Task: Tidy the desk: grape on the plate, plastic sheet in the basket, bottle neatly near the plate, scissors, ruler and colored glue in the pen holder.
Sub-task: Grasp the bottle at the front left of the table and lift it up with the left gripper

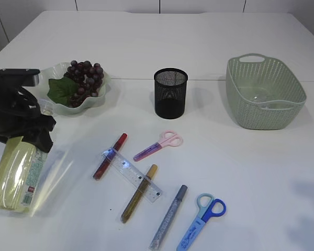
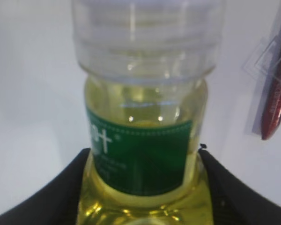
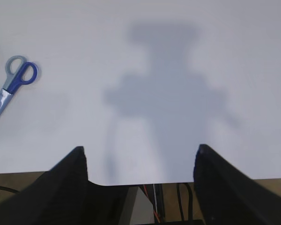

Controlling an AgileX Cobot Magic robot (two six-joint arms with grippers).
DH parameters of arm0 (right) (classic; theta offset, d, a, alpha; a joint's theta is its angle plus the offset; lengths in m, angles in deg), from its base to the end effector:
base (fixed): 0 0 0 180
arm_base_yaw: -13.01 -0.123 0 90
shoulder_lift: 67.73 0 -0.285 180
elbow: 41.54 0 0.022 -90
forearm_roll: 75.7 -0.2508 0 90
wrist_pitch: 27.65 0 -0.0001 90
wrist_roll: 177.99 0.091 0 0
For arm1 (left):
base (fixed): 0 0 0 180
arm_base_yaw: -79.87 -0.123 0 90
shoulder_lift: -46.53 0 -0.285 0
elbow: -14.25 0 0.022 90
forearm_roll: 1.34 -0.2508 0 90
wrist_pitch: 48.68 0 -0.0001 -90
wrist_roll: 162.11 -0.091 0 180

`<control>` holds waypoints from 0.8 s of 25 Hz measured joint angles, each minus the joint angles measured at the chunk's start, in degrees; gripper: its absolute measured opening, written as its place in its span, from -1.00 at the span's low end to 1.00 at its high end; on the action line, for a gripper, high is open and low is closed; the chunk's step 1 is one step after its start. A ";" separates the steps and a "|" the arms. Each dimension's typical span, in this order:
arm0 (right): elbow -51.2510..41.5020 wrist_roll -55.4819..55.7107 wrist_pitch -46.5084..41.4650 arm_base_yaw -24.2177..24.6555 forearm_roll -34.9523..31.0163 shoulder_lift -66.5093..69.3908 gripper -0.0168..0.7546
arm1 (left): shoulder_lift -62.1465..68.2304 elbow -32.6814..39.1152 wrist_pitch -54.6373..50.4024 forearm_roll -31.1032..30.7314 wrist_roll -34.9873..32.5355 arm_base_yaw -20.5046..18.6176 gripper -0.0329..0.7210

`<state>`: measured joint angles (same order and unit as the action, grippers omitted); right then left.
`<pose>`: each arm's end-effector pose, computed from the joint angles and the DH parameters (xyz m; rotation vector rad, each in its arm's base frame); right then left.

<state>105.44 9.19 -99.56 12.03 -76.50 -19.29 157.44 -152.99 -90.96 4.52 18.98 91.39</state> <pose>0.0963 0.0029 0.3139 0.1464 2.6743 0.0642 0.3366 -0.0750 0.1805 0.1665 2.8980 -0.1520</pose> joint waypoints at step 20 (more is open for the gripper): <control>0.00 0.00 0.00 0.00 0.00 0.00 0.46 | -19.57 15.82 35.24 -1.11 0.48 0.00 0.23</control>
<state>105.44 9.19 -99.56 12.03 -76.50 -19.29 137.87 -137.17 -55.72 3.41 19.46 91.39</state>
